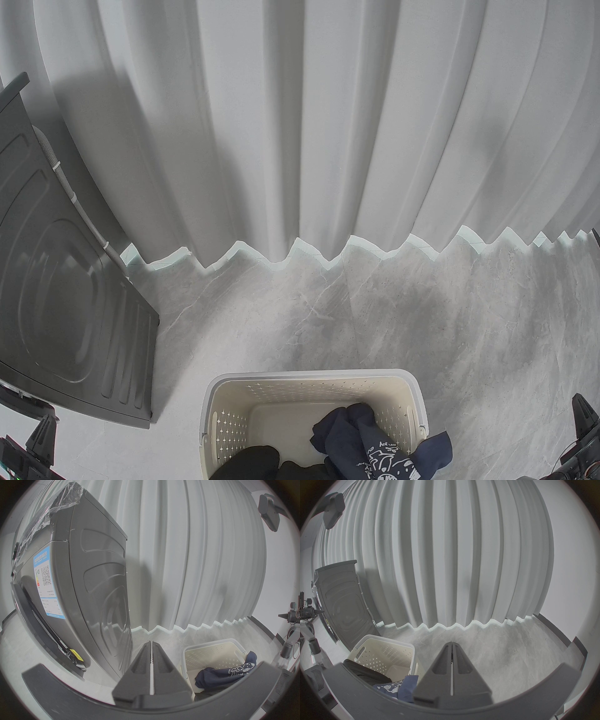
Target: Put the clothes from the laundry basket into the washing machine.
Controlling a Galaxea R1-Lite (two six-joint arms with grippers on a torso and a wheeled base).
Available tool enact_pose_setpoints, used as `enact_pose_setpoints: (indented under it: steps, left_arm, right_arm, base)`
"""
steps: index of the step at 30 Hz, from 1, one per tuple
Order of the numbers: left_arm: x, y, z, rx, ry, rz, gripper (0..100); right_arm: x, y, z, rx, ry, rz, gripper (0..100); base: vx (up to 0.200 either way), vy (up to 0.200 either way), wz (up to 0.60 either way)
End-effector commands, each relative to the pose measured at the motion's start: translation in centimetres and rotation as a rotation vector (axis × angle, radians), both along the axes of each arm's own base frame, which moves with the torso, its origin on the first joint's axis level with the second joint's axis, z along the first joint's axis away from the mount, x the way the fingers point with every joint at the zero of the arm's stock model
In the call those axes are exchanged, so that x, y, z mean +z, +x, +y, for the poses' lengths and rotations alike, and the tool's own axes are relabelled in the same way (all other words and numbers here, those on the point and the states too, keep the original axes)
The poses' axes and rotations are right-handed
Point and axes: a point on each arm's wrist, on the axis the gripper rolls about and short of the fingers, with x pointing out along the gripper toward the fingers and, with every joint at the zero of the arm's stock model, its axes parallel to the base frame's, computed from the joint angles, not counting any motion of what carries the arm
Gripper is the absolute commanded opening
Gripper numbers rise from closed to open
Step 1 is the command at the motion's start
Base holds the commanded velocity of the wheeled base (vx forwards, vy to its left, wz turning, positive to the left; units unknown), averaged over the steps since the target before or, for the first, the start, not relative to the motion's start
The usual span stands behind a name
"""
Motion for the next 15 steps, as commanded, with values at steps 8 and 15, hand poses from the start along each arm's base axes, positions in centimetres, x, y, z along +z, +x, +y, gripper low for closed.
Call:
enact_pose_setpoints:
  steps: [8, 15]
  left_arm:
    - [-0.45, -0.02, 0.0, 0.0, 0.001, -0.002, 0]
    - [-0.45, -0.02, 0.0, 0.0, 0.002, -0.002, 0]
  right_arm:
    - [-0.46, 0.08, 0.0, 0.0, 0.0, 0.012, 0]
    - [-0.46, 0.08, 0.0, 0.0, -0.001, 0.012, 0]
  base:
    - [0.0, 0.0, 0.0]
    - [-0.2, 0.0, 0.0]
